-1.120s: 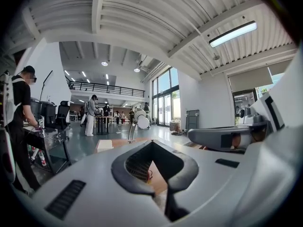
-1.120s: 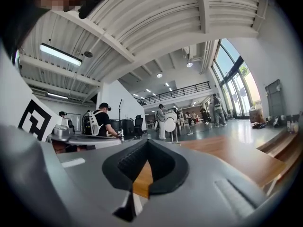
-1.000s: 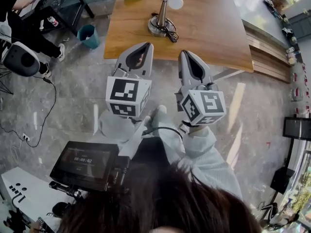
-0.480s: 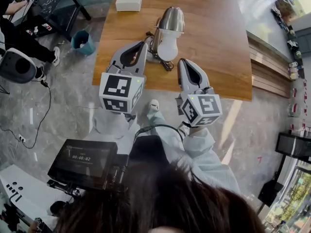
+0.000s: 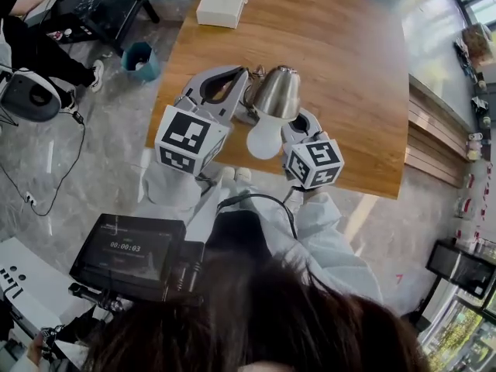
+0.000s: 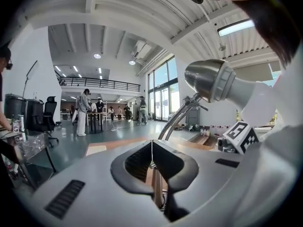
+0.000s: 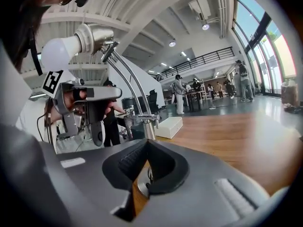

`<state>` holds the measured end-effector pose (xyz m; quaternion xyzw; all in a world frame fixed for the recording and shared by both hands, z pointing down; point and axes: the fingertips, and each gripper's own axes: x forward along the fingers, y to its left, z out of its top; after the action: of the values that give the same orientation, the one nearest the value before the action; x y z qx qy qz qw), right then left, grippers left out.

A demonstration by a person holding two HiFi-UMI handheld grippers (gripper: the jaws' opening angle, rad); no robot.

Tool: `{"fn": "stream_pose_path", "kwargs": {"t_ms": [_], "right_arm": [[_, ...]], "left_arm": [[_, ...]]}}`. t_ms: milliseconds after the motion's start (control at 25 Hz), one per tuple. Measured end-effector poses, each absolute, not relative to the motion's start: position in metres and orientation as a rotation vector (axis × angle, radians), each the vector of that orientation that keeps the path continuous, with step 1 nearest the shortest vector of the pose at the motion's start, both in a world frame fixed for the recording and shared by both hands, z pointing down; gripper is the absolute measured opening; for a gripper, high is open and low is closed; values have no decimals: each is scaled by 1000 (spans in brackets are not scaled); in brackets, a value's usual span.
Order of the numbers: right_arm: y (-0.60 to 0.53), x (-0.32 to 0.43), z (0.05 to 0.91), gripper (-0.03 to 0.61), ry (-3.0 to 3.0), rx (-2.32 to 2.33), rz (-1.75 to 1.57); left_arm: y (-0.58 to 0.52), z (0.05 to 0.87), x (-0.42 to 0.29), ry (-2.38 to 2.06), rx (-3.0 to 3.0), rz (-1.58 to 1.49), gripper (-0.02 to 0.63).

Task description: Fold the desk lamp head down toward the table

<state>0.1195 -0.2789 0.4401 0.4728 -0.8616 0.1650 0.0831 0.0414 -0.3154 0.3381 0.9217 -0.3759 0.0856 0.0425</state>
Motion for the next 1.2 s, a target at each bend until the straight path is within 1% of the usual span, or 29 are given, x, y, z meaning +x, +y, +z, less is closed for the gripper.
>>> {"fn": "stream_pose_path", "kwargs": {"t_ms": [80,240,280,360,480,560,840,880,920,960,1000,1200], "right_arm": [[-281,116,446,6,-2594,1369,502],[-282,112,448,43,-2651,1283,519],[-283,111,448,60,-2663,1263,505],[-287,109,448,133,-2684,1213,478],[-292,105,452,184,-2699,1130,443],[-296,102,453,193,-2707,1092,429],[-306,92,450,192,-2763,1050,420],[-308,91,449,190,-2763,1066,415],[-311,91,448,181,-2761,1083,412],[-314,91,447,156,-2760,1095,415],[-315,91,448,147,-2764,1098,426],[-317,90,452,145,-2809,1086,584]], "left_arm": [[-314,341,47,-1079,2845,279,3],[-307,343,57,-984,2905,340,6],[-307,344,59,-960,2918,353,32],[-305,346,64,-904,2951,392,122],[-303,345,72,-847,3011,434,164],[-302,340,78,-806,3058,426,164],[-290,325,101,-667,3190,374,162],[-288,326,102,-650,3196,374,152],[-287,326,103,-634,3197,374,116],[-285,326,103,-623,3195,373,112],[-285,327,102,-617,3190,373,108],[-288,326,99,-630,3173,394,86]]}}
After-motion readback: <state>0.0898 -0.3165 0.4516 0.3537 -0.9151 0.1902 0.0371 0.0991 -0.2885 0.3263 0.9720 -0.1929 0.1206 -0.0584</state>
